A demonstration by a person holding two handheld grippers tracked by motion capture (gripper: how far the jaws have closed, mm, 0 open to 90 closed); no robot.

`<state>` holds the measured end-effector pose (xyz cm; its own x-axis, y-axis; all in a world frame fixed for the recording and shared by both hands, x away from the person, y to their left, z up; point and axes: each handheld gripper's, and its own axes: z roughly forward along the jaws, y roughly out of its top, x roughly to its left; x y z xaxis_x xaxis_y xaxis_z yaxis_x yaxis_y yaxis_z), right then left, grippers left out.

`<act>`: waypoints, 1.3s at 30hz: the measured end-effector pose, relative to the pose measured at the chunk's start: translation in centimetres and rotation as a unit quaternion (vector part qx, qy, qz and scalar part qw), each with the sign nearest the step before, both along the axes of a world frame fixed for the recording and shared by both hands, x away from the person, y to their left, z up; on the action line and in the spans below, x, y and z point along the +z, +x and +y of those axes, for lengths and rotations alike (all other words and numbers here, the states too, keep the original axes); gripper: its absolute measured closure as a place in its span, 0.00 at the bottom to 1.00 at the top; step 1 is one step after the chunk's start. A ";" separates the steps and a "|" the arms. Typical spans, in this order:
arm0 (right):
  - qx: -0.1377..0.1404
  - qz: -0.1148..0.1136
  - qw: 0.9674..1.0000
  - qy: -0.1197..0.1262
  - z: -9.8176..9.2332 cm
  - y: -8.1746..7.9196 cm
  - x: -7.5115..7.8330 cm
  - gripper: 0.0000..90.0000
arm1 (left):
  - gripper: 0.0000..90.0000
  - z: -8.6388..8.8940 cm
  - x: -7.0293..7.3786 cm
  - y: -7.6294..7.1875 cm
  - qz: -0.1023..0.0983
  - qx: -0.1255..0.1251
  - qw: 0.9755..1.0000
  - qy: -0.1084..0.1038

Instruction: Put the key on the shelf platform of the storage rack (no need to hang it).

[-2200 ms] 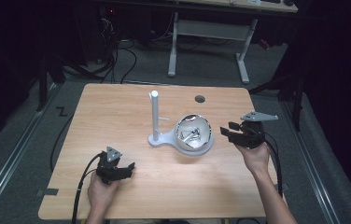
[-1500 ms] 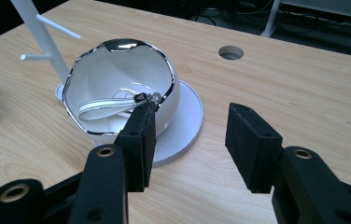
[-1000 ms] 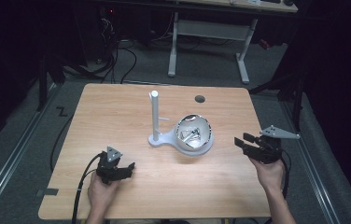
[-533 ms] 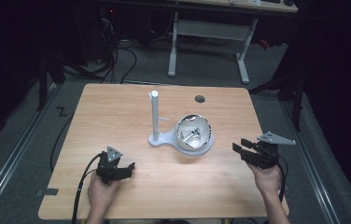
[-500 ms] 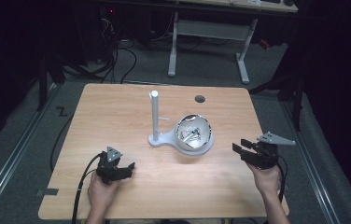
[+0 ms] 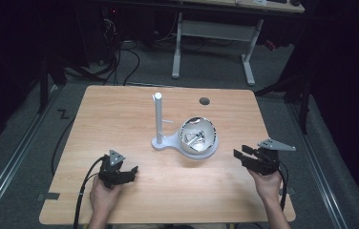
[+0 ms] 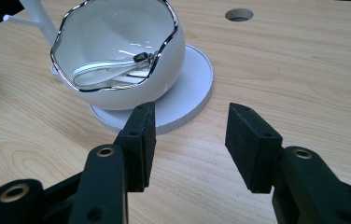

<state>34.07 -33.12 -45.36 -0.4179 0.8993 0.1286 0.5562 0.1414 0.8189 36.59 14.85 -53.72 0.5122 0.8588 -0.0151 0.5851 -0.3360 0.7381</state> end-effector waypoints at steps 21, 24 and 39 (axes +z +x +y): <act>-0.003 0.023 1.000 -0.002 0.7 0.6 -3.0 0.59 | 0.26 0.0 0.0 0.0 0.000 0.000 1.000 0.000; -0.003 0.025 1.000 -0.002 0.7 0.6 -3.3 0.59 | 0.26 0.0 0.0 0.0 0.000 0.000 1.000 0.000; -0.014 0.029 0.999 -0.037 1.4 0.8 -5.3 0.57 | 0.26 0.0 0.0 0.0 0.000 0.000 1.000 0.000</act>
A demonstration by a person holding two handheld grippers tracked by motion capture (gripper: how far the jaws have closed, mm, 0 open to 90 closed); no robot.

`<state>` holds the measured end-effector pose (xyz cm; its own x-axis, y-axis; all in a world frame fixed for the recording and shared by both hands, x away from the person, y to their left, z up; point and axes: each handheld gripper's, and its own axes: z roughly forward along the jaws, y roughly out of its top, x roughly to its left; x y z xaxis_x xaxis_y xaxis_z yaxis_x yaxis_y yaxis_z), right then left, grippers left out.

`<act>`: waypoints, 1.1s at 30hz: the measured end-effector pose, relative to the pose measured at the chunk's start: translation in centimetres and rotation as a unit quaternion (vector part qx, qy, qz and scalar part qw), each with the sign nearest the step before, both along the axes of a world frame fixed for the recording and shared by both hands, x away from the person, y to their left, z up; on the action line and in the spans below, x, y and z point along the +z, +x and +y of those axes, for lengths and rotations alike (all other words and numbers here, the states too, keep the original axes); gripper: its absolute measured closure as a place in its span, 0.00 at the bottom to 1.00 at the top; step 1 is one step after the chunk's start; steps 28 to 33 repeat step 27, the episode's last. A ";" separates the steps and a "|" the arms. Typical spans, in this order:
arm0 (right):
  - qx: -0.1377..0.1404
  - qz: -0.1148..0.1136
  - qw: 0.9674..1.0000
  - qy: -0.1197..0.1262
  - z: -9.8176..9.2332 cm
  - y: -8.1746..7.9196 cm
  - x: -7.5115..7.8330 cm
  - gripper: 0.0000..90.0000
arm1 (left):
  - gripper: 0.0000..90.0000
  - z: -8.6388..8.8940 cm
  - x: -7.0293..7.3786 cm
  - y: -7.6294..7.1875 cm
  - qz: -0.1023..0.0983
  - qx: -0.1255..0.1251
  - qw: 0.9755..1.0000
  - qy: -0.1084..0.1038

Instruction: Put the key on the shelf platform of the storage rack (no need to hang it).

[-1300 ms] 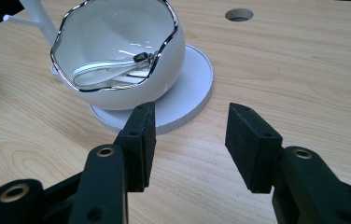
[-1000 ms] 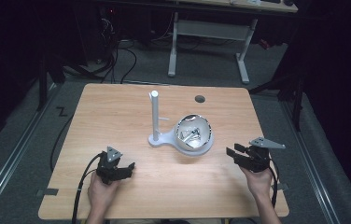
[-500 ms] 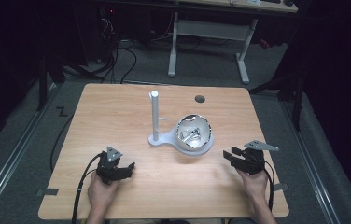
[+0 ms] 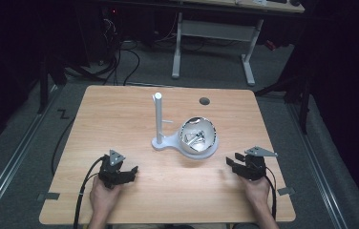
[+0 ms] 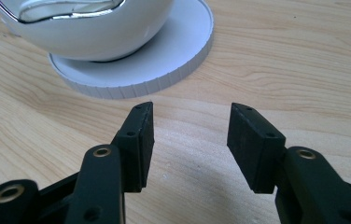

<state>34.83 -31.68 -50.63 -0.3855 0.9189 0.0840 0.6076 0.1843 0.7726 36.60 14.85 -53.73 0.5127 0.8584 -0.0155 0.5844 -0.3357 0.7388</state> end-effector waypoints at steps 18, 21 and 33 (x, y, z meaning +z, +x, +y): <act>-0.004 0.012 0.998 -0.056 1.1 0.2 -2.5 0.51 | 0.26 0.0 0.0 0.0 0.000 0.000 1.000 0.000; -0.002 0.011 0.998 -0.061 1.2 0.2 -2.5 0.50 | 0.26 0.0 0.0 0.0 0.000 0.000 1.000 0.000; -0.002 0.012 0.998 -0.060 1.2 0.2 -2.5 0.49 | 0.26 0.0 0.0 0.0 0.000 0.000 1.000 0.000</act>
